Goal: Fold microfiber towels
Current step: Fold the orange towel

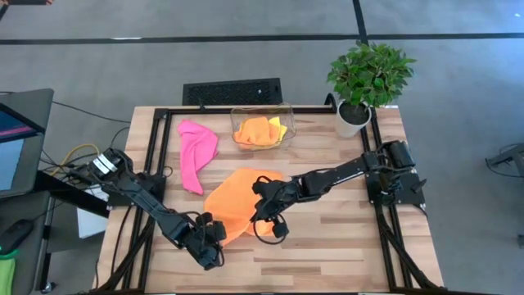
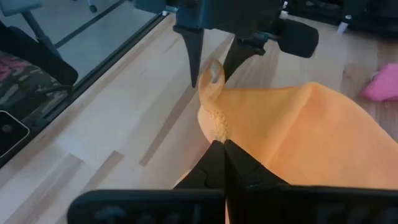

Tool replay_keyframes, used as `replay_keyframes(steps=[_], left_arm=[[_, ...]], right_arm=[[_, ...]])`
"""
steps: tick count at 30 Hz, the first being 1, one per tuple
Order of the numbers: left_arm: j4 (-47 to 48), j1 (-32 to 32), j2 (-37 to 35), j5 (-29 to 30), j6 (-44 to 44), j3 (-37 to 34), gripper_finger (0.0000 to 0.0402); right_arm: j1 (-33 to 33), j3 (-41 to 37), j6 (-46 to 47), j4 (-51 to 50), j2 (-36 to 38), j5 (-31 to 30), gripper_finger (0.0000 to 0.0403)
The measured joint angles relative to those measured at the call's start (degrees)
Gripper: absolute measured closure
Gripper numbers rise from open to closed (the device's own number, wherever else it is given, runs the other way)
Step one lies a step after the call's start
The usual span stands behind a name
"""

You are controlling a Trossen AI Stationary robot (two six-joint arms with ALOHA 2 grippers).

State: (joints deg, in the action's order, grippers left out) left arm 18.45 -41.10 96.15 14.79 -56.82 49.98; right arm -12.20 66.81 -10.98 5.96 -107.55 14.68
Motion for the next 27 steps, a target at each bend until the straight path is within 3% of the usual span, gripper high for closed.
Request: replay_keyframes(steps=[4,9,17,27], left_arm=[[0.04,-0.71,0.03,1.16,0.26,0.01,0.0309],[0.09,-0.7,0.03,0.65,0.74,0.02,0.0391],[3.18,-0.7,-1.16,0.68,0.54,0.04,0.04],[13.73,-0.7,-9.21,3.39,-0.86,0.1,0.0401]], right_arm=[[-0.03,0.0,-0.02,0.04,0.0,0.02,0.0391],[-0.02,0.0,0.44,0.04,0.0,0.02,0.0393],[-0.03,0.0,0.47,-2.05,0.0,0.19,0.0374],[-1.07,0.0,3.24,-9.48,0.0,0.23,0.0348]])
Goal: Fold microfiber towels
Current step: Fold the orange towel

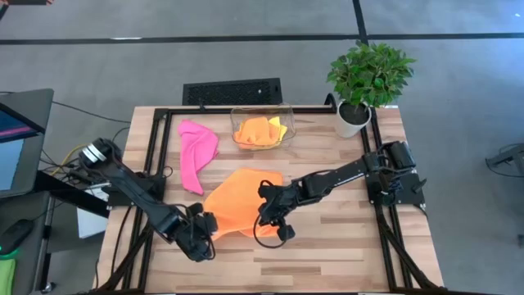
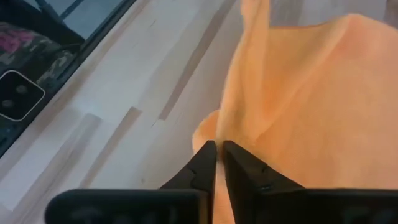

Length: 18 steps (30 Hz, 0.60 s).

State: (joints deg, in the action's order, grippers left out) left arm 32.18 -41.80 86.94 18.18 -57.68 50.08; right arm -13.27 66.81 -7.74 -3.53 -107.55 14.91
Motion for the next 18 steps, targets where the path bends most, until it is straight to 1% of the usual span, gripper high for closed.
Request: replay_keyframes(steps=[4,7,11,15,16,18], left_arm=[[3.47,0.0,-1.24,-1.19,-0.01,0.01,0.0401],[4.2,0.0,-1.27,-1.92,-0.01,0.01,0.0401],[4.01,-0.02,-1.27,-3.79,0.28,0.01,0.0401],[3.96,0.0,-1.25,-5.83,0.58,0.01,0.0401],[3.96,-0.02,-1.25,-6.13,0.6,0.01,0.0401],[3.96,-0.02,-1.25,-6.43,0.6,0.01,0.0401]], right_arm=[[-0.95,0.0,0.25,-0.56,-0.02,-0.01,0.0327],[-1.63,0.0,0.23,-0.53,-0.21,-0.62,0.0304],[-2.35,-0.02,-0.98,-1.08,-0.68,-5.71,0.0266],[-1.57,0.0,-0.48,-0.8,-0.66,-13.78,0.0231],[-0.93,0.0,0.74,-0.72,-0.66,-15.04,0.0225],[0.85,0.0,3.53,-0.8,-0.66,-15.21,0.0215]])
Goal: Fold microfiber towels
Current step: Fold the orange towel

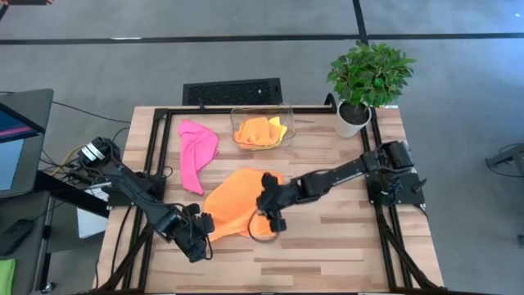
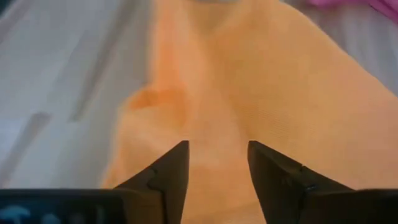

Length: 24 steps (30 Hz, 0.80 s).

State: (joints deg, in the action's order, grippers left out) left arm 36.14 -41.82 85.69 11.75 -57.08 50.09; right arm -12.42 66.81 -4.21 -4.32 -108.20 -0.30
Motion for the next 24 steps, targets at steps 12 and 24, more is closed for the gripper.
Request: replay_keyframes(steps=[12,24], left_arm=[[-0.02,0.02,0.04,0.02,-0.46,0.0,0.0401],[-0.06,0.0,0.04,0.01,-0.57,0.0,0.0401]], right_arm=[[6.49,-0.12,0.09,-0.38,-6.23,13.1,0.0216],[7.21,0.07,-1.8,0.07,-6.26,11.36,0.0222]])
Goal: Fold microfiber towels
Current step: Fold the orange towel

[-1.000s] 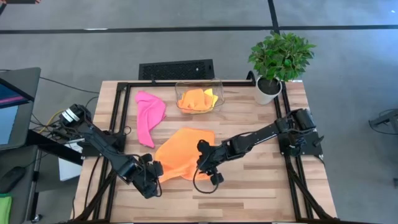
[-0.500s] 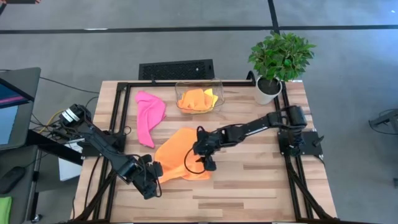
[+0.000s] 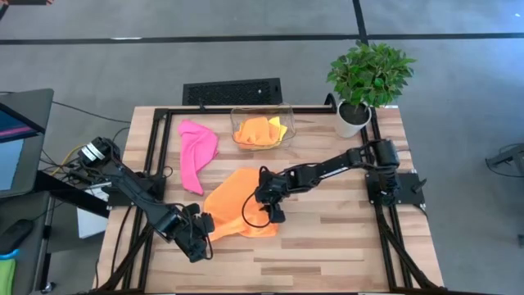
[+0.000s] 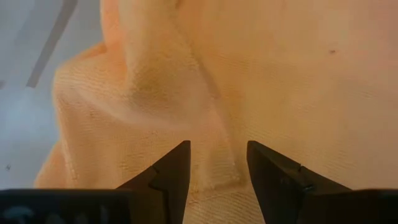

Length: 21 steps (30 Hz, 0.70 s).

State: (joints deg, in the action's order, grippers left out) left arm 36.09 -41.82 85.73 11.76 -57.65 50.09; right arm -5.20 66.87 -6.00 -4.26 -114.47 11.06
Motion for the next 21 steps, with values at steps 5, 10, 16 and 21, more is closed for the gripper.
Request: replay_keyframes(steps=[5,10,16,21], left_arm=[[-0.01,0.0,0.0,0.0,-0.02,0.0,0.0401],[-0.01,0.01,0.0,-0.01,-0.02,0.0,0.0401],[-0.01,0.0,0.0,-0.01,-0.02,0.0,0.0401],[-0.01,0.02,0.0,-0.01,-0.02,0.0,0.0401]], right_arm=[[0.51,0.02,2.17,-1.85,0.03,-1.11,0.0224],[0.44,0.01,2.98,-3.11,0.05,-1.06,0.0228],[-0.39,0.0,2.56,-3.76,0.03,-0.85,0.024],[-0.3,0.0,2.58,-3.86,0.04,-2.34,0.0261]])
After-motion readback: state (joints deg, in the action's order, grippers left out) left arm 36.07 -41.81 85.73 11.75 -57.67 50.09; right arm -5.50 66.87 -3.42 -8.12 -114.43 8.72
